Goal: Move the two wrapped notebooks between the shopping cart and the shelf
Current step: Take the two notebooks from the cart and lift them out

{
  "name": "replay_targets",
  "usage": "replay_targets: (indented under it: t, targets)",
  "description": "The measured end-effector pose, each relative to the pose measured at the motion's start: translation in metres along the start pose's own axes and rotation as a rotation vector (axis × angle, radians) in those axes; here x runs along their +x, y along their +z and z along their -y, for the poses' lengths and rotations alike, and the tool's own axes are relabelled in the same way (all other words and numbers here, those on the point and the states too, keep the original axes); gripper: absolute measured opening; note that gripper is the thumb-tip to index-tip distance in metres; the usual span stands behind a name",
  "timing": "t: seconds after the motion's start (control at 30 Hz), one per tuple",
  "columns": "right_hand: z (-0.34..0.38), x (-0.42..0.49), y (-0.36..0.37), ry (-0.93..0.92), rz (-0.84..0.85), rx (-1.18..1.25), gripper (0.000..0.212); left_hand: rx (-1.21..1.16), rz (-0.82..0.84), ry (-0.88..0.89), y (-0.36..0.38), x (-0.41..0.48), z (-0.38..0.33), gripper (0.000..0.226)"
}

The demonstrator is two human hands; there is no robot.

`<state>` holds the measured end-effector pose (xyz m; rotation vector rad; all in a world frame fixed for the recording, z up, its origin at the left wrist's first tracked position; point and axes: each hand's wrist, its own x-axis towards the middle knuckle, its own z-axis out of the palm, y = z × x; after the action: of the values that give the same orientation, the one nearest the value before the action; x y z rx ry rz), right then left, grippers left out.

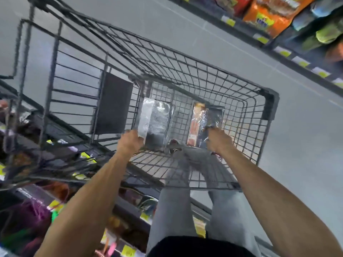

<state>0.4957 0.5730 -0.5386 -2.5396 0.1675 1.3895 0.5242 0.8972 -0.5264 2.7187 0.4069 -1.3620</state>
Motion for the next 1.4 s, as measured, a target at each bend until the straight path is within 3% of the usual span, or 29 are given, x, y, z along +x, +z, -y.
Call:
replay_targets:
  t: [0.2,0.37,0.47,0.6,0.77,1.1,1.23,1.4]
  targets:
    - [0.003,0.015,0.034,0.192,-0.077,0.166,0.070,-0.104,0.041,-0.095,0.013,0.032,0.004,0.043]
    - [-0.003,0.014,0.051,0.360,-0.145,0.248,0.074,-0.218,0.080,-0.140,0.034,0.050,0.017,0.060]
    - [-0.006,0.016,0.059,0.441,-0.109,0.307,0.087,-0.293,0.118,-0.163,0.043,0.052,0.018,0.062]
    - [-0.010,0.023,0.073,0.505,-0.070,0.457,0.075,-0.378,0.132,-0.169,0.048,0.052,0.019,0.066]
    - [-0.008,0.032,0.079,0.553,-0.106,0.539,0.083,-0.403,0.091,-0.158,0.048,0.064,0.032,0.060]
    - [-0.008,0.034,0.072,0.614,-0.102,0.610,0.096,-0.445,0.058,-0.192,0.045,0.066,0.028,0.086]
    - [-0.004,0.024,0.071,0.622,-0.177,0.699,0.081,-0.470,0.049,-0.189,0.033,0.054,0.029,0.071]
    - [0.005,0.004,0.056,0.583,-0.172,0.732,0.061,-0.521,0.133,-0.180,0.015,0.037,0.035,0.035]
